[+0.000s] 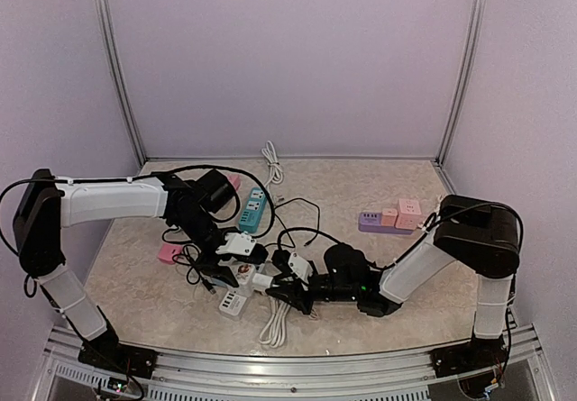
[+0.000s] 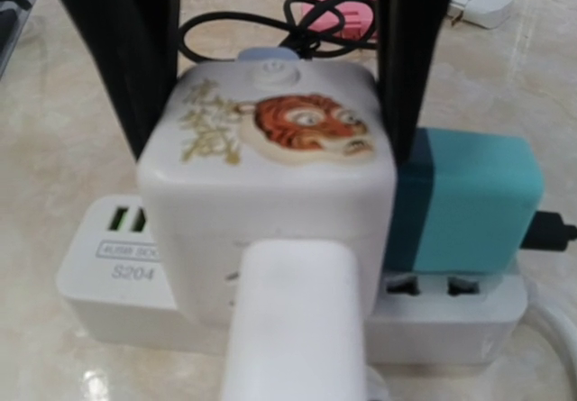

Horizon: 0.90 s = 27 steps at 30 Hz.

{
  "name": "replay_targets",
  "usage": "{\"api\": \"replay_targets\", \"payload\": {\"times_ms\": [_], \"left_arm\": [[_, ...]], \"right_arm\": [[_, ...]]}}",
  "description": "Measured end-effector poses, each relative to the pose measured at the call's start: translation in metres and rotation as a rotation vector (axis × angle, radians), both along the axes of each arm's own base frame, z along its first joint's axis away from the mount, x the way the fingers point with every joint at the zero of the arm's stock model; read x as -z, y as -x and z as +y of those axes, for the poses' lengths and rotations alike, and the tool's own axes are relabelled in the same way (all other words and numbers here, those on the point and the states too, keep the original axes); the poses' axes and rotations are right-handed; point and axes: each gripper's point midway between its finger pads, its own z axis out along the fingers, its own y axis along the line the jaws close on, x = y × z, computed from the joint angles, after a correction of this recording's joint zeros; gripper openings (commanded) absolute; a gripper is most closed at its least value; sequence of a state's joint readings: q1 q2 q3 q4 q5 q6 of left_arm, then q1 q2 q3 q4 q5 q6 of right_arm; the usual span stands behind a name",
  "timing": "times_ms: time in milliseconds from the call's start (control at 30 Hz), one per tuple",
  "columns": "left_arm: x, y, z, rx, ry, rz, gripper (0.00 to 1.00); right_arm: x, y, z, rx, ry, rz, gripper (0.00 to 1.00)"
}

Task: Insert the plug
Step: Insert the plug into the socket.

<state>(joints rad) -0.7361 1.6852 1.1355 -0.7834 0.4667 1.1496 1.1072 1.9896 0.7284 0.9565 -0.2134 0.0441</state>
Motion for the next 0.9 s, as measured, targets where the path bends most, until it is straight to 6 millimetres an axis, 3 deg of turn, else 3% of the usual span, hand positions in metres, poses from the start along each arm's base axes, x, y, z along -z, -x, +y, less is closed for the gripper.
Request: {"api": "replay_targets", "payload": {"times_ms": [100, 200, 367, 567, 900], "left_arm": [[0.0, 0.0, 0.001, 0.002, 0.003, -0.008, 0.67], [-0.001, -0.002, -0.008, 0.029, 0.046, -0.037, 0.76], [0.021, 0.015, -0.022, 0.113, 0.04, -0.01, 0.88], [0.021, 0.017, -0.012, 0.112, -0.004, -0.025, 0.94], [0.005, 0.02, -0.008, 0.138, -0.046, -0.132, 0.99]], "right_arm": [[0.0, 0.0, -0.001, 0.003, 0.006, 0.005, 0.32], [-0.001, -0.002, -0.002, 0.026, 0.018, 0.026, 0.43], [-0.011, -0.006, -0.005, 0.086, 0.029, 0.034, 0.65], [-0.048, -0.005, -0.01, 0.131, -0.01, -0.009, 0.71], [-0.071, 0.002, -0.021, 0.161, -0.005, -0.024, 0.72]]}}
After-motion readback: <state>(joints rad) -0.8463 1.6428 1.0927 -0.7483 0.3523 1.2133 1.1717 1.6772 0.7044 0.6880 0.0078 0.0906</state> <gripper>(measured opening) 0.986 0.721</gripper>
